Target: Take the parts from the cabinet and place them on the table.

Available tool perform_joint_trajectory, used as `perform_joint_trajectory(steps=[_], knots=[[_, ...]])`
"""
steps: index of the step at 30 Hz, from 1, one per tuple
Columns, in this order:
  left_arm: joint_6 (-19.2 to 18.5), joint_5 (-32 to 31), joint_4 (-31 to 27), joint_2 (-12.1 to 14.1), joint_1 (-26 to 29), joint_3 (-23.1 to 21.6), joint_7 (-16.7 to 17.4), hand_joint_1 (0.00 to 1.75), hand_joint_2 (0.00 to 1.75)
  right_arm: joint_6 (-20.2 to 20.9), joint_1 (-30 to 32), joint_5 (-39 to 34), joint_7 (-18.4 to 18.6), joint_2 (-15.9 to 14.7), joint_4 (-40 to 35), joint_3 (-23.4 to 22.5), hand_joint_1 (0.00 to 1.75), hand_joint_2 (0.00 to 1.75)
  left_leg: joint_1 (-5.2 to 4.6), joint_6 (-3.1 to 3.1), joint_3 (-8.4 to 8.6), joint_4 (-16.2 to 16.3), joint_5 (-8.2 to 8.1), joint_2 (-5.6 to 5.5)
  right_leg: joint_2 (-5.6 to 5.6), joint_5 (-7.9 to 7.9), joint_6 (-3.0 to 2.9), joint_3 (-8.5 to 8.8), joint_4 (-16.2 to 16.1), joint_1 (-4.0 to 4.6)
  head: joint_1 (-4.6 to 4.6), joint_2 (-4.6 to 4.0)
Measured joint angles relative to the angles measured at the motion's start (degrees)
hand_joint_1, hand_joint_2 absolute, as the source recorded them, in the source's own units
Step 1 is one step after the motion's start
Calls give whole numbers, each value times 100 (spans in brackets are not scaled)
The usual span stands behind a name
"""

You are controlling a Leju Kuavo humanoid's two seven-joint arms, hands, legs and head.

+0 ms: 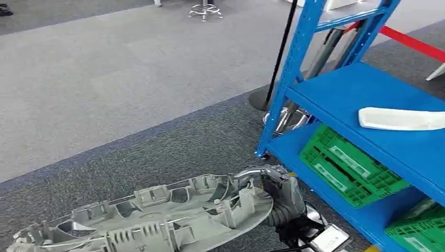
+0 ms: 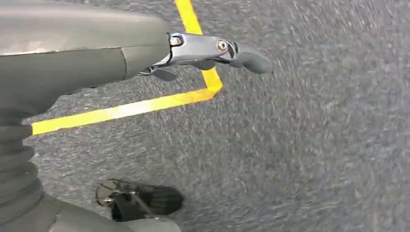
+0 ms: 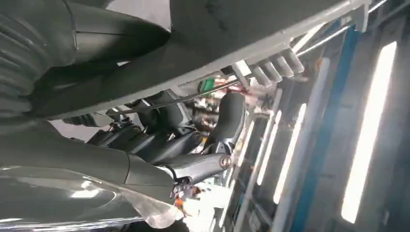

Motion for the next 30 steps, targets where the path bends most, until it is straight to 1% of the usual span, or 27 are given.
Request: perform_joint_trajectory(steps=[1, 2, 3, 4, 5, 6, 7, 9, 10, 11, 12, 13, 14, 15, 16, 17, 18, 19, 20, 21, 22, 24, 25, 26, 27, 28, 30], knots=[[4, -9, 0, -11, 0, 0, 0, 0, 175, -9, 19, 0, 0, -2, 0, 0, 175, 175, -1, 0, 5, 3, 0, -83, 0, 110, 1, -41, -8, 0, -9, 0], [26, -15, 0, -20, 1, 2, 0, 0, 175, -22, 37, -6, -8, -2, -2, -4, 175, 175, 1, -1, 12, 7, 0, -161, 1, 327, -1, 36, -245, -2, 0, 0], [83, -44, 0, -35, -1, 2, 0, 0, 175, -31, 66, -22, -52, -2, -11, -9, 175, 175, 7, -4, 16, 27, -2, -240, 25, 604, 3, 204, -662, -11, -6, 0], [185, -85, -17, -108, -8, 4, -4, 0, 175, -31, 160, -35, -126, -9, -63, -50, 175, 175, 19, -25, 13, 62, -16, -331, 125, 902, 6, 457, -1223, -31, -2, 0], [282, -166, -57, -177, -9, 4, -33, 0, 175, -29, 297, -54, -222, -24, -134, -123, 175, 175, 22, -52, -12, 93, -33, -410, 392, 905, 9, 600, -1507, -69, -4, 0], [400, -269, -83, -243, -13, -2, -94, 0, 175, -15, 482, -79, -300, -37, -232, -208, 175, 175, -6, -88, -69, 185, -46, -521, 467, 852, 4, 627, -1638, -83, -7, 0], [466, -328, -90, -288, 12, -15, -153, 0, 175, -2, 627, -94, -310, -46, -311, -289, 175, 175, 13, -117, -92, 153, -23, -560, 391, 859, -17, 624, -1602, -63, -9, 0], [479, -426, -81, -350, 74, -44, -271, 0, 175, 4, 822, -74, -317, -59, -455, -446, 175, 175, 47, -188, -116, 134, 17, -660, 314, 881, -90, 679, -1597, -21, -13, 0], [474, -455, -74, -369, 75, -57, -304, 0, 175, -24, 973, -85, -317, -68, -562, -534, 175, 175, 44, -207, -139, 162, -2, -715, 207, 924, -157, 697, -1648, -79, -4, 0], [455, -487, -74, -424, 75, -83, -304, 0, 175, -70, 1097, -107, -319, -96, -651, -592, 175, 175, 7, -227, -176, 278, -104, -390, 144, 927, -171, 718, -1659, -60, -35, 0], [433, -507, -74, -437, 60, -114, -302, 0, 175, -107, 1231, -125, -319, -107, -748, -643, 175, 175, 12, -260, -310, 591, -307, -134, 52, 918, -223, 726, -1661, -51, -85, 0], [391, -542, -76, -457, 53, -144, -291, 0, 175, -138, 1336, -127, -319, -131, -824, -693, 175, 175, 32, -284, -500, 1012, -529, -14, -26, 913, -232, 728, -1661, -33, -79, 0], [360, -575, -87, -479, 58, -164, -264, 0, 175, -168, 1409, -127, -319, -149, -864, -735, 175, 175, 52, -301, -703, 1473, -732, 51, -108, 903, -245, 726, -1661, -22, -79, 0], [339, -588, -105, -505, 65, -192, -258, 0, 175, -190, 1467, -127, -319, -168, -898, -772, 175, 175, 67, -315, -864, 1842, -860, 78, -187, 897, -246, 724, -1661, -18, -79, 0], [334, -590, -120, -522, 80, -208, -254, 0, 175, -188, 1516, -125, -319, -188, -929, -800, 175, 175, 78, -319, -892, 1924, -839, 83, -262, 890, -245, 727, -1661, -17, -83, 0], [330, -590, -127, -538, 100, -218, -251, 0, 175, -188, 1555, -125, -319, -197, -970, -817, 175, 175, 83, -319, -776, 1747, -689, 89, -332, 881, -240, 736, -1661, -17, -81, 0], [330, -592, -138, -549, 118, -234, -249, 0, 175, -190, 1581, -125, -319, -201, -1003, -839, 175, 175, 82, -306, -550, 1329, -461, 119, -397, 871, -233, 752, -1661, -17, -83, 0], [330, -592, -157, -562, 126, -243, -249, 0, 175, -188, 1592, -125, -319, -203, -1029, -855, 175, 175, 74, -279, -266, 810, -237, 211, -456, 858, -217, 773, -1661, -17, -83, 0], [330, -592, -181, -572, 122, -247, -249, 0, 175, -188, 1603, -125, -319, -212, -1056, -863, 175, 175, 42, -234, 8, 312, -87, 468, -514, 841, -192, 796, -1662, -15, -81, 0], [328, -595, -188, -577, 101, -256, -249, 0, 175, -188, 1629, -125, -319, -219, -1073, -874, 175, 175, -50, -199, 65, 162, -194, 632, -577, 808, -138, 799, -1653, 25, -83, 0], [330, -599, -201, -588, 95, -273, -249, 0, 175, -188, 1640, -127, -321, -229, -1084, -887, 175, 175, -41, -156, 45, 165, -171, 555, -621, 802, -106, 773, -1655, 18, -66, 0], [330, -597, -225, -584, 134, -280, -249, 0, 175, -188, 1636, -122, -321, -238, -1091, -892, 175, 175, -79, -97, 9, 170, -184, 437, -743, 800, -48, 847, -1696, -5, -72, 0], [330, -597, -232, -588, 147, -280, -249, 0, 175, -188, 1639, -122, -321, -245, -1097, -896, 175, 175, -68, -43, 52, 85, -148, 353, -814, 781, 2, 895, -1713, 0, -79, 0], [330, -599, -245, -601, 160, -286, -249, 0, 175, -190, 1631, -120, -321, -262, -1108, -905, 175, 175, -27, -11, 109, 21, -100, 290, -575, 700, 12, 840, -1630, -30, -59, 0], [326, -608, -262, -601, 147, -289, -243, 0, 175, -206, 1644, -114, -321, -275, -1117, -907, 175, 175, -12, 31, 113, 4, -83, 230, -276, 521, 1, 718, -1364, -31, -53, 0], [297, -631, -277, -616, 135, -300, -230, 0, 175, -244, 1667, -111, -321, -278, -1117, -907, 175, 175, -7, 47, 104, 4, -83, 159, -114, 325, 3, 512, -951, -30, -24, 0], [225, -715, -326, -632, 144, -345, -162, 0, 175, -330, 1715, -94, -321, -289, -1115, -916, 175, 175, -19, 61, 103, 8, -91, 0, -3, 9, 18, 55, -94, -25, -20, 0]])
